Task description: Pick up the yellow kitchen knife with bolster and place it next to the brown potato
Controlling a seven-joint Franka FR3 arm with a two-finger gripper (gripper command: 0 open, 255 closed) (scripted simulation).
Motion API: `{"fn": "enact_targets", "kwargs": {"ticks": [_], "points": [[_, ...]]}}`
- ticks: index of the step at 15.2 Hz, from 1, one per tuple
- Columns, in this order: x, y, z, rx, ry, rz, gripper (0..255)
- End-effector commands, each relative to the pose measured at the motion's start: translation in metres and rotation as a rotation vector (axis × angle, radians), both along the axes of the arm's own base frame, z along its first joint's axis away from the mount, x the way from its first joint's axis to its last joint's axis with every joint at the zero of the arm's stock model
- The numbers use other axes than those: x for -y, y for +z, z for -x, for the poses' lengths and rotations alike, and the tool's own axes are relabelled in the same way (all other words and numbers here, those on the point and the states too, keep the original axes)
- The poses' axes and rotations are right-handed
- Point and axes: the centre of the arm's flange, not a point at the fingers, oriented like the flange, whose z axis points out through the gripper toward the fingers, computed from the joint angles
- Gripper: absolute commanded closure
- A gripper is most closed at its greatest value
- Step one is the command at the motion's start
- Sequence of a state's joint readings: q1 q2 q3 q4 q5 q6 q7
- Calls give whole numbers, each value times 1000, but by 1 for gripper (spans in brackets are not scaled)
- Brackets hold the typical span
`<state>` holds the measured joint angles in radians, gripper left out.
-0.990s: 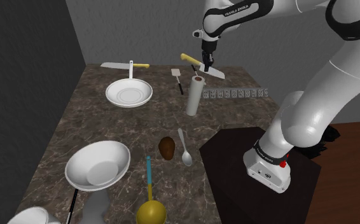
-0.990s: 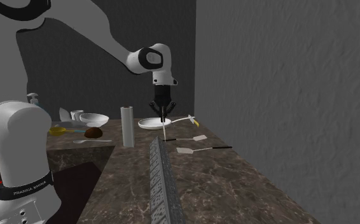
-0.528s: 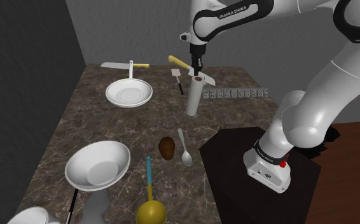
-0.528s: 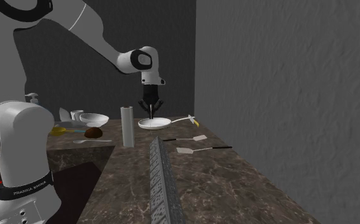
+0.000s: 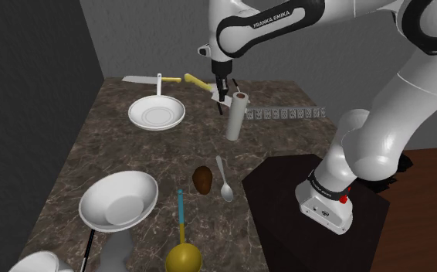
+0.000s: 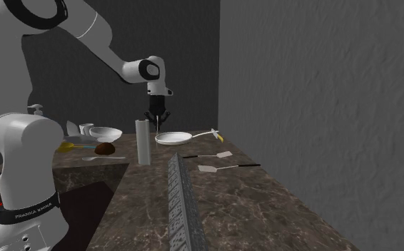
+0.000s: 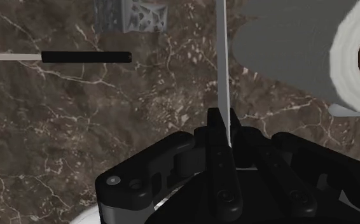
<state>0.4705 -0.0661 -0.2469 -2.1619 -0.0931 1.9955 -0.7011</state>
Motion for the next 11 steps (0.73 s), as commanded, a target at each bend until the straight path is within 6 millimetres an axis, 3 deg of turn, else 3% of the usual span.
{"fn": "enact_targets", "kwargs": {"ticks": [1, 11], "points": [[-28, 5, -1, 0, -1, 0, 255], [-160, 5, -2, 0, -1, 0, 255]]}}
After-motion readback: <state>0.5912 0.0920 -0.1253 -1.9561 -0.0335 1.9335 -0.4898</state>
